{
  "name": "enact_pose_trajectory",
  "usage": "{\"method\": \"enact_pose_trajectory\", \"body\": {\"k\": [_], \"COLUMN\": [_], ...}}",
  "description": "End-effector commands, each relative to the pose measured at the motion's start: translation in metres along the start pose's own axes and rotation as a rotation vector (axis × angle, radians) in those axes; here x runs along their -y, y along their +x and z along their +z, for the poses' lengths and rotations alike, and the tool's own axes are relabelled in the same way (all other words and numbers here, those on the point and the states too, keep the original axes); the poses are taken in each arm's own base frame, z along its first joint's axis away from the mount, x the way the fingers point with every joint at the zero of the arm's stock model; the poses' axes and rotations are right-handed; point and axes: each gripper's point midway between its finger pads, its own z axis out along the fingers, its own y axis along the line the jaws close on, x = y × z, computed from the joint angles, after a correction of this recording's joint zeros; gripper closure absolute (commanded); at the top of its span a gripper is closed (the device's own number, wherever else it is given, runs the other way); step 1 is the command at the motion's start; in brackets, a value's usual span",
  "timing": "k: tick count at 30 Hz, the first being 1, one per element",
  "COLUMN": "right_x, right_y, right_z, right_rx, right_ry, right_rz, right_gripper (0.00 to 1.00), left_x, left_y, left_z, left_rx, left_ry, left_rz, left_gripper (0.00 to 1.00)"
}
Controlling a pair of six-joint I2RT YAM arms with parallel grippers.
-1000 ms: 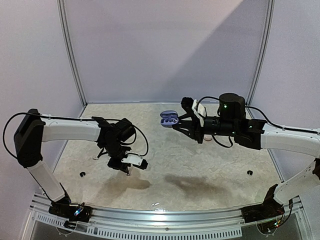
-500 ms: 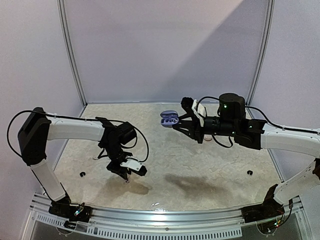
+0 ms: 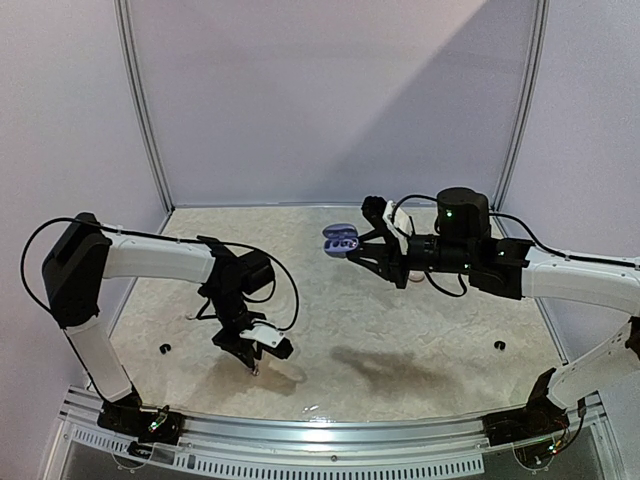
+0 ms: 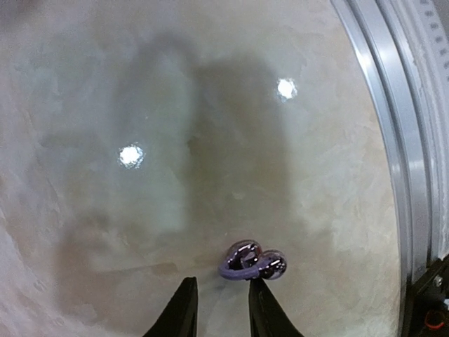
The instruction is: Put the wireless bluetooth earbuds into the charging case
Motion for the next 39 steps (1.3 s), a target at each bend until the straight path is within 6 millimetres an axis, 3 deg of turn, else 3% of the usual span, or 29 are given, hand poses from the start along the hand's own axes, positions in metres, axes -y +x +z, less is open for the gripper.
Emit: {"method": "enact_pose_trajectory", "body": {"k": [1, 14, 21, 26, 36, 39], "right_x": [0.004, 0.004, 0.004, 0.004, 0.004, 0.004], "right_y": [-0.006, -0.002, 0.001, 0.001, 0.001, -0.001], "right_z": [-0.007, -0.009, -0.011, -0.014, -0.015, -0.016], "right_rx": [0.007, 0.000, -0.003, -0.002, -0.004, -0.001], "right_ry": [0.022, 0.034, 0.038, 0.044, 0.045, 0.048], "right_rz": [0.014, 0.027, 0.039, 0.045, 0.048, 0.045], "right_gripper": [1.00, 1.00, 1.00, 1.00, 1.00, 1.00], "left_x": [0.004, 0.015, 0.015, 0.013, -0.001, 0.004], "left_y": [-0.004, -0.004, -0.003, -0.003, -0.006, -0.002], "left_z": [0.004, 0.012, 0.015, 0.018, 0.005, 0.000], "left_rx": [0.016, -0.003, -0.019, -0.031, -0.061, -0.079], "left_ry": [0.033, 0.087, 0.080, 0.073, -0.006, -0.005], "left_rz": [0.009, 0.009, 0.001, 0.000, 0.038, 0.106], "left_gripper": [0.76, 0.71, 0.77, 0.75, 0.55, 0.51]}}
